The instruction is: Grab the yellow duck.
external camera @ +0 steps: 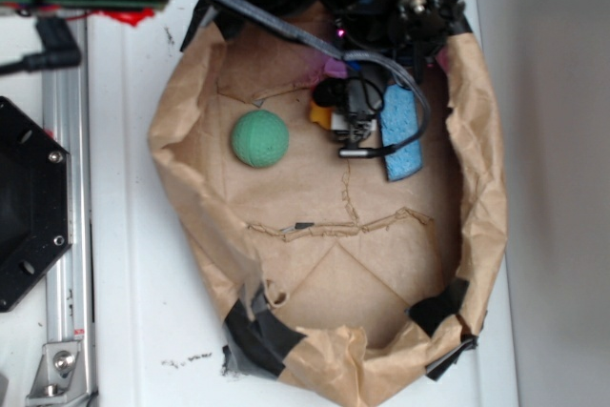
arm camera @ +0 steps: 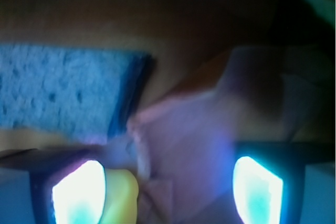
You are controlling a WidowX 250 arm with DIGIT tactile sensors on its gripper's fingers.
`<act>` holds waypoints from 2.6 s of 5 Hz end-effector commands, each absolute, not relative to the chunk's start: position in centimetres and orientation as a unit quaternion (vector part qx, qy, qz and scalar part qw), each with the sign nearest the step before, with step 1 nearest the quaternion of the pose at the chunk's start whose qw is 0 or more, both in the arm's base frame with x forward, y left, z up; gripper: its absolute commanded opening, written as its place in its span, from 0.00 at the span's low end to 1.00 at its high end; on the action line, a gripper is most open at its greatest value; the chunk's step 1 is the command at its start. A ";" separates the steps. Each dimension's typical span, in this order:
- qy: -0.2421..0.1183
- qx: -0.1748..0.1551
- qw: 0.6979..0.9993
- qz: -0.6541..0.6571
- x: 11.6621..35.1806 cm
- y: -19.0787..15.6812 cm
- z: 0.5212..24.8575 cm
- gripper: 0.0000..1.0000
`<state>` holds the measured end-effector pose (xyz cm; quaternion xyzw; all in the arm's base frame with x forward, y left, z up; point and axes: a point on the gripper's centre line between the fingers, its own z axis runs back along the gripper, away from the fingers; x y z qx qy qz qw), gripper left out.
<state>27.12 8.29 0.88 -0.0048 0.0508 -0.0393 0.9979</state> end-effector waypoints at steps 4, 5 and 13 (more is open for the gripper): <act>0.158 0.022 0.983 -0.095 21.2 9.0 1.7 1.00; 0.150 0.013 0.984 -0.097 21.0 8.9 2.0 1.00; 0.170 0.050 0.979 -0.101 22.0 8.4 1.1 0.00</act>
